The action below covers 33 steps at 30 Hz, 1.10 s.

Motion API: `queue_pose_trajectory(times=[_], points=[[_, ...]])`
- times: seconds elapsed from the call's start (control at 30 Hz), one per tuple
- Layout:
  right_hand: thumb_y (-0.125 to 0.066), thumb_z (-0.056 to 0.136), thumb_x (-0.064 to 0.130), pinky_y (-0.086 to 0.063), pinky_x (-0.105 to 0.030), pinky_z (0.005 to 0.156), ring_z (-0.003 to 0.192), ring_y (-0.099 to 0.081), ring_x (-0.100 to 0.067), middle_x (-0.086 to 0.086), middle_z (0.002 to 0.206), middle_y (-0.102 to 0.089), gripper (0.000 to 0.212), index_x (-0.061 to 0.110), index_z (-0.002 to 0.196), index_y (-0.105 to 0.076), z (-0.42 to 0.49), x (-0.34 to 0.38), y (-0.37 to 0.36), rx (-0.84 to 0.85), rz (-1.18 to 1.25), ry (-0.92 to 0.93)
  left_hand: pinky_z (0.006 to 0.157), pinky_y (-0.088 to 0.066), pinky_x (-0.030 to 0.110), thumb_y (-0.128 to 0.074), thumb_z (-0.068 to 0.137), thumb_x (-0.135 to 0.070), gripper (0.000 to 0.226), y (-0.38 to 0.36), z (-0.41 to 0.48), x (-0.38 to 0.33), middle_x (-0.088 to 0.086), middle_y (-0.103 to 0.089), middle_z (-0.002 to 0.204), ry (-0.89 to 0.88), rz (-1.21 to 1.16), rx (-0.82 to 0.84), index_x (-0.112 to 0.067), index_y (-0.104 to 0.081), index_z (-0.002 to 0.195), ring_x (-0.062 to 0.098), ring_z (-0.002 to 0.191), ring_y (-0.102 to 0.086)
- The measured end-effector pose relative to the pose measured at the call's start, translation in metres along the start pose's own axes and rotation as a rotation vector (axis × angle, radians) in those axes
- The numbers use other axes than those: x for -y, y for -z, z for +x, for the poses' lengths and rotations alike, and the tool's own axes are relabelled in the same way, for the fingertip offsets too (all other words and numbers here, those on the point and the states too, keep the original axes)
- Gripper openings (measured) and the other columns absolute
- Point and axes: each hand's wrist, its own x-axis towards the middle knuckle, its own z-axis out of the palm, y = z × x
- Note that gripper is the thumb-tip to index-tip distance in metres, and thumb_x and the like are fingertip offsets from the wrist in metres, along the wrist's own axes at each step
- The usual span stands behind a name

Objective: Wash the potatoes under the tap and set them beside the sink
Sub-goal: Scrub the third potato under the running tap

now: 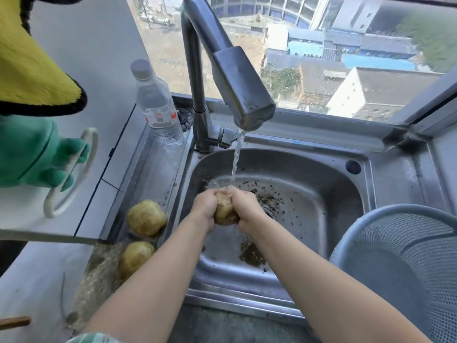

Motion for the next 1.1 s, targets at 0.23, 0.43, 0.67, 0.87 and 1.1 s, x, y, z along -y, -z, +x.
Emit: queue_pose_trajectory(times=[0.23, 0.43, 0.67, 0.87, 1.1], points=[[-0.059, 0.088, 0.013, -0.056, -0.033, 0.055, 0.06, -0.061, -0.025, -0.013, 0.069, -0.063, 0.016, 0.006, 0.074, -0.063, 0.002, 0.019, 0.005, -0.043, 0.052, -0.01, 0.093, -0.053, 0.046, -0.041, 0.1, -0.023, 0.029, -0.01, -0.009, 0.001, 0.021, -0.065, 0.103, -0.164, 0.078, 0.038, -0.009, -0.064, 0.091, 0.033, 0.097, -0.063], [-0.058, 0.084, 0.008, -0.053, -0.03, 0.054, 0.059, -0.06, -0.025, -0.012, 0.068, -0.063, 0.009, 0.004, 0.082, -0.066, 0.002, 0.028, 0.004, -0.046, 0.058, -0.006, 0.092, -0.054, 0.045, -0.036, 0.097, -0.04, 0.043, -0.017, -0.011, -0.003, 0.016, -0.066, 0.116, -0.215, 0.134, 0.03, -0.01, -0.063, 0.11, 0.03, 0.106, -0.063], [-0.06, 0.082, 0.013, -0.056, -0.049, 0.072, 0.069, -0.063, -0.03, -0.013, 0.073, -0.066, 0.01, 0.008, 0.079, -0.068, 0.001, 0.02, 0.002, -0.018, 0.055, -0.033, 0.078, -0.048, 0.036, -0.054, 0.096, -0.01, 0.023, -0.009, 0.008, -0.017, 0.014, -0.061, 0.085, -0.2, 0.228, 0.043, -0.012, -0.061, 0.073, 0.027, 0.088, -0.058], [-0.06, 0.082, 0.012, -0.053, -0.031, 0.048, 0.053, -0.06, -0.025, -0.014, 0.072, -0.065, 0.011, 0.005, 0.086, -0.068, 0.007, 0.024, 0.008, -0.072, 0.155, -0.052, 0.112, -0.04, 0.05, -0.035, 0.106, -0.024, 0.035, -0.018, -0.018, 0.002, 0.012, -0.051, 0.141, -0.361, 0.278, 0.101, -0.017, -0.056, 0.133, 0.025, 0.13, -0.049], [-0.06, 0.086, 0.022, -0.059, -0.038, 0.067, 0.08, -0.068, -0.03, -0.016, 0.095, -0.07, 0.016, 0.01, 0.092, -0.069, -0.003, 0.015, 0.003, 0.022, 0.25, -0.054, 0.057, -0.044, 0.026, -0.041, 0.102, -0.045, 0.037, -0.003, -0.014, -0.007, 0.007, -0.067, 0.088, -0.012, -0.068, 0.089, -0.016, -0.063, 0.097, 0.017, 0.071, -0.061]])
